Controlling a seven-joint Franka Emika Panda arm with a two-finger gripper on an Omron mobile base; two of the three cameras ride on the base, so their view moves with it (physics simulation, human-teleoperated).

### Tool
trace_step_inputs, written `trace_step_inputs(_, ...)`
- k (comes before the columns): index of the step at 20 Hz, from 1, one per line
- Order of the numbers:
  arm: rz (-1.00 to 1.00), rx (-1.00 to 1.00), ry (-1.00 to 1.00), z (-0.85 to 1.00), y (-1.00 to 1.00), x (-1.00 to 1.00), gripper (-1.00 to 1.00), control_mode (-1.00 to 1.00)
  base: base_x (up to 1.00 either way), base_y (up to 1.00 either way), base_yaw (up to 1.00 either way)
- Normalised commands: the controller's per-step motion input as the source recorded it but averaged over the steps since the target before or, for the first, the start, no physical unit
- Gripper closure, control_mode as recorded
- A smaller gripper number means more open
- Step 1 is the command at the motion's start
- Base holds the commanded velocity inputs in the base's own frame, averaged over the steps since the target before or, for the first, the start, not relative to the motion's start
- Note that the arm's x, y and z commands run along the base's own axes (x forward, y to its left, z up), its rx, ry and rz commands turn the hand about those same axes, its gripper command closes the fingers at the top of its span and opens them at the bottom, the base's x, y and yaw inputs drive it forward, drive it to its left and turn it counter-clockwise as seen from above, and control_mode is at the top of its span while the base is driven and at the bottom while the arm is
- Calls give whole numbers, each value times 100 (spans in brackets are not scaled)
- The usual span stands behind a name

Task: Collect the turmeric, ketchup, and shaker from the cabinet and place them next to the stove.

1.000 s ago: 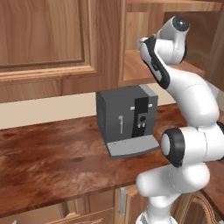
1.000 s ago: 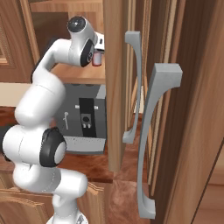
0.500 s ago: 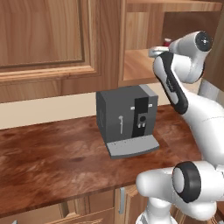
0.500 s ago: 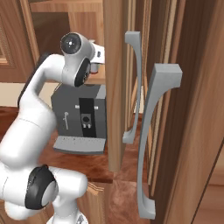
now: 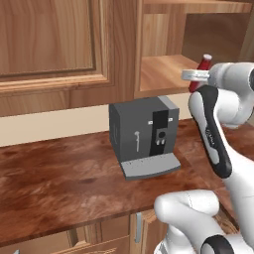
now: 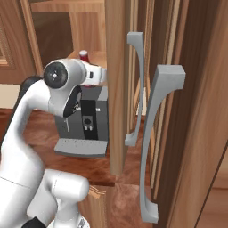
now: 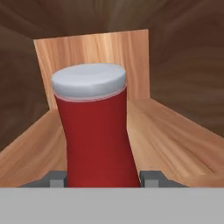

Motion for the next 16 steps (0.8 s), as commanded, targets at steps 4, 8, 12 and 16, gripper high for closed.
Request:
trace_step_inputs(4, 0, 0, 0, 0, 0, -100, 100, -100, 0, 0, 0)
trace_step_inputs(8, 0, 0, 0, -10, 5, -100, 100, -100, 0, 0, 0)
trace_step_inputs(12, 0, -6, 1, -31, 31, -94, 100, -100, 0, 0, 0)
trace_step_inputs(16, 2, -10, 4, -37, 40, -76, 100, -100, 0, 0, 0)
